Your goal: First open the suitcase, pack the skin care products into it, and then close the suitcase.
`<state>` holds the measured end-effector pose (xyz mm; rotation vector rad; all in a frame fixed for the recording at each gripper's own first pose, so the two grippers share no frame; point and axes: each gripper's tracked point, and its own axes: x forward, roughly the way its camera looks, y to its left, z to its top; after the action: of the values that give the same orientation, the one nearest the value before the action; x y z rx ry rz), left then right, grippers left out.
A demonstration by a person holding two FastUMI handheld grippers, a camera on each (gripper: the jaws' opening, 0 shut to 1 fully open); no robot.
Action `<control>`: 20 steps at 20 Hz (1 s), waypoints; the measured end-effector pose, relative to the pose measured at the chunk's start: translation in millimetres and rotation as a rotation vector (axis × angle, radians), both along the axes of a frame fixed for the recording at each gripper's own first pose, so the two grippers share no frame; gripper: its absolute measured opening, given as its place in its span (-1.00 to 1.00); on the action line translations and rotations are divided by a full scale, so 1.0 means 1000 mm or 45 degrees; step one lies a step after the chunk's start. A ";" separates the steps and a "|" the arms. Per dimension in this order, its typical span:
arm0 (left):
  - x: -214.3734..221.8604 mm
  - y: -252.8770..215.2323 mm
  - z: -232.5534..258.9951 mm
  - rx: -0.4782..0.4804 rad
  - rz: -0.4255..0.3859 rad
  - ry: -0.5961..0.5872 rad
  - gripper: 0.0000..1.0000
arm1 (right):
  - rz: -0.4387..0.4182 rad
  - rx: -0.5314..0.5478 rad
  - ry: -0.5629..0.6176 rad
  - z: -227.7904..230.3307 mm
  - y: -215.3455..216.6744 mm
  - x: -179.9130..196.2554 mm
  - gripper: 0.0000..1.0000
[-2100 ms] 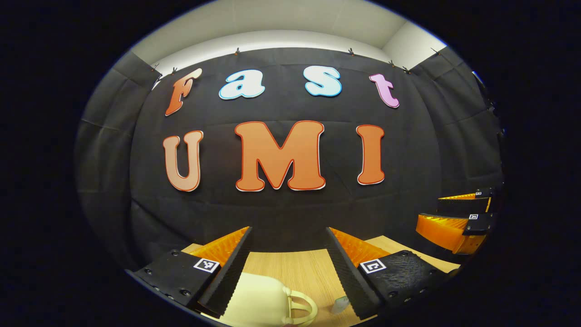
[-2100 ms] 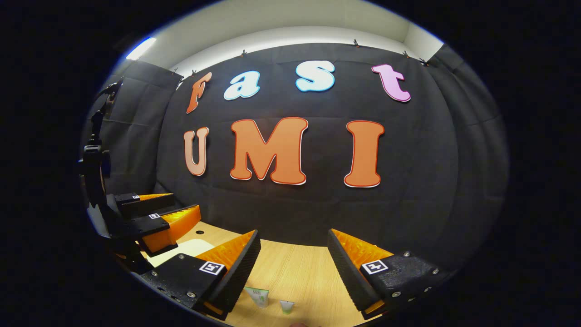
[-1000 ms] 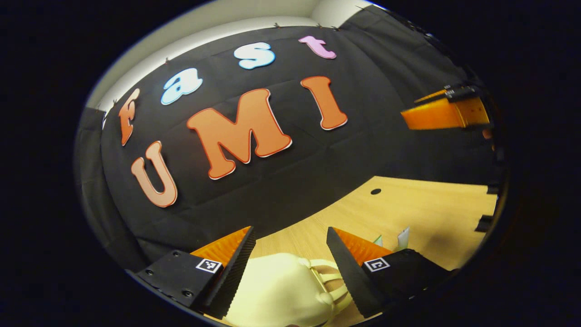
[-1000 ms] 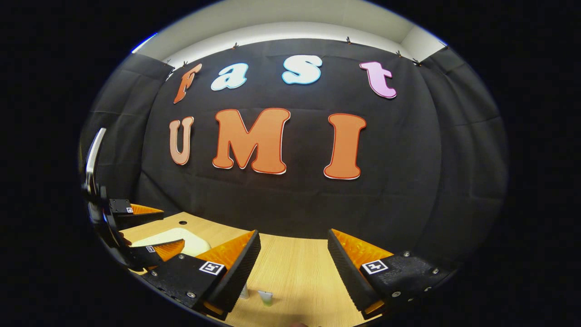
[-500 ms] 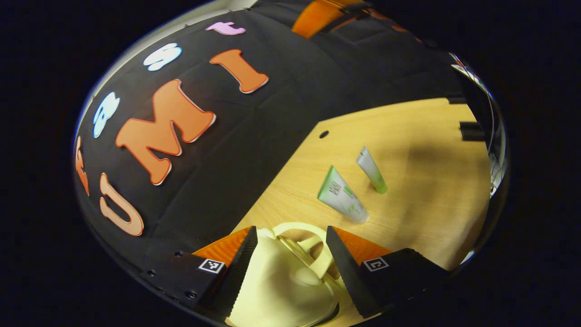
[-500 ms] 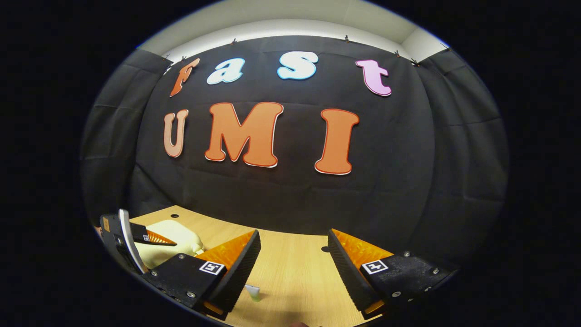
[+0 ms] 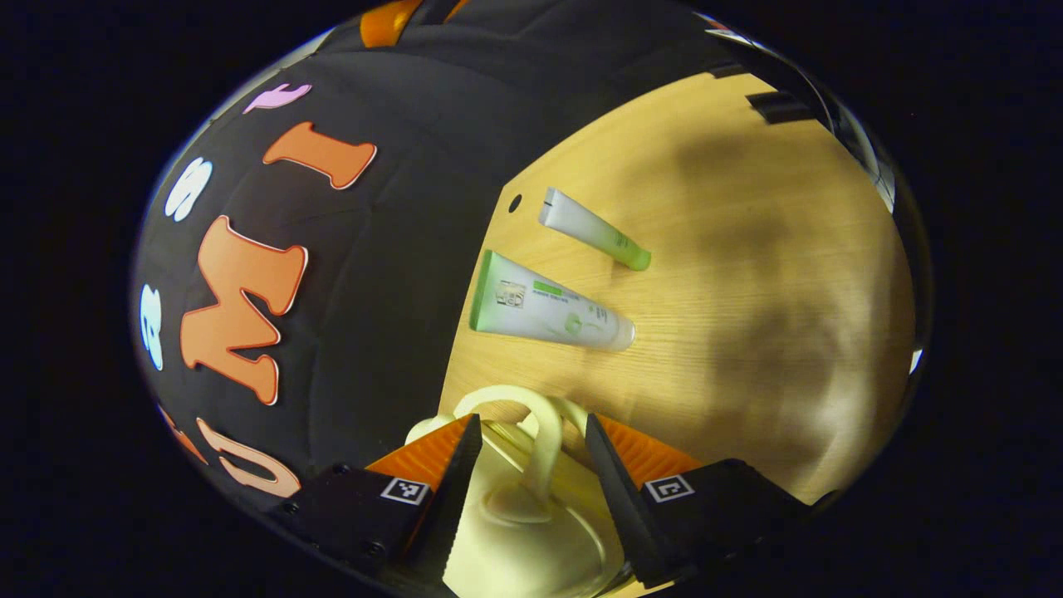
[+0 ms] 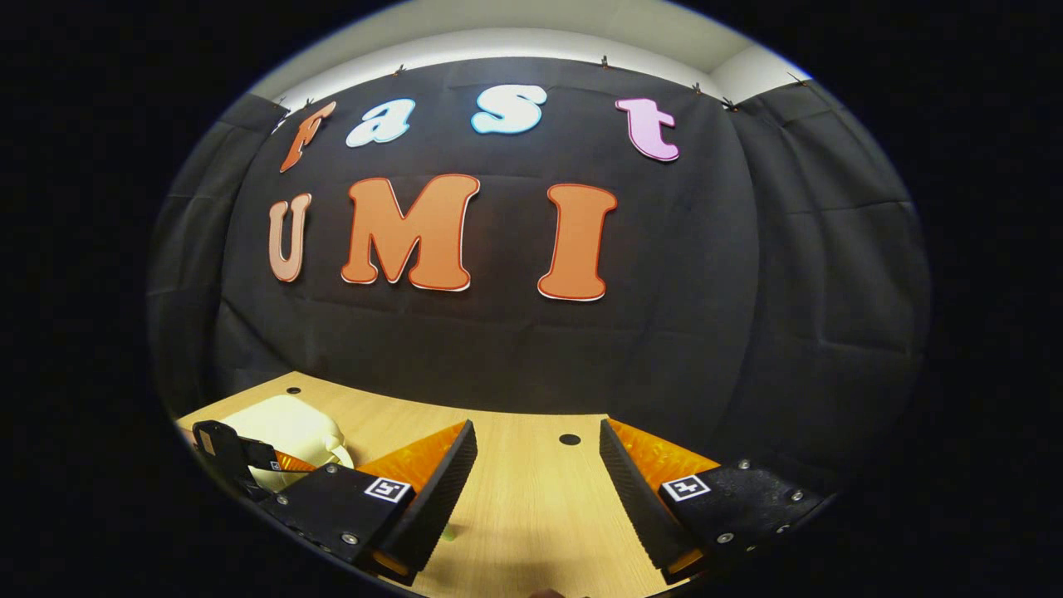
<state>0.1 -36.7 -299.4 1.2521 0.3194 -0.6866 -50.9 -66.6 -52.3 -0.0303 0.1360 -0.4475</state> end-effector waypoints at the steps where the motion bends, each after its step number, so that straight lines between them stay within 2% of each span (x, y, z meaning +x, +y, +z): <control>1: 0.004 0.001 -0.001 0.045 0.000 -0.025 0.45 | -0.007 0.009 0.004 -0.002 0.000 -0.004 0.89; 2: 0.010 0.002 -0.003 0.081 0.011 -0.047 0.27 | -0.009 0.024 0.011 -0.005 0.002 -0.005 0.88; 3: 0.013 0.006 -0.009 0.107 0.031 -0.056 0.26 | -0.017 0.036 0.013 -0.008 0.004 -0.005 0.88; 6: 0.017 0.010 -0.025 0.157 0.070 -0.034 -0.63 | -0.010 0.050 0.013 -0.011 0.012 -0.004 0.89; 7: 0.019 0.009 -0.024 0.152 0.072 -0.047 -0.62 | -0.007 0.048 0.021 -0.012 0.014 -0.005 0.89; 8: 0.018 0.008 -0.020 0.117 0.074 -0.040 -0.80 | -0.007 0.040 0.026 -0.013 0.015 -0.006 0.89; 15: 0.041 0.027 0.052 -0.348 0.318 0.028 -0.82 | 0.006 0.071 0.056 -0.019 0.021 0.000 0.89; 20: 0.048 0.057 0.091 -0.598 0.472 -0.068 -0.84 | 0.044 0.072 0.077 -0.022 0.031 0.015 0.89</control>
<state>48.2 20.0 -208.3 0.7346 0.3134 -0.3766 -35.7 -35.4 -74.4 0.0096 0.2076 -0.4080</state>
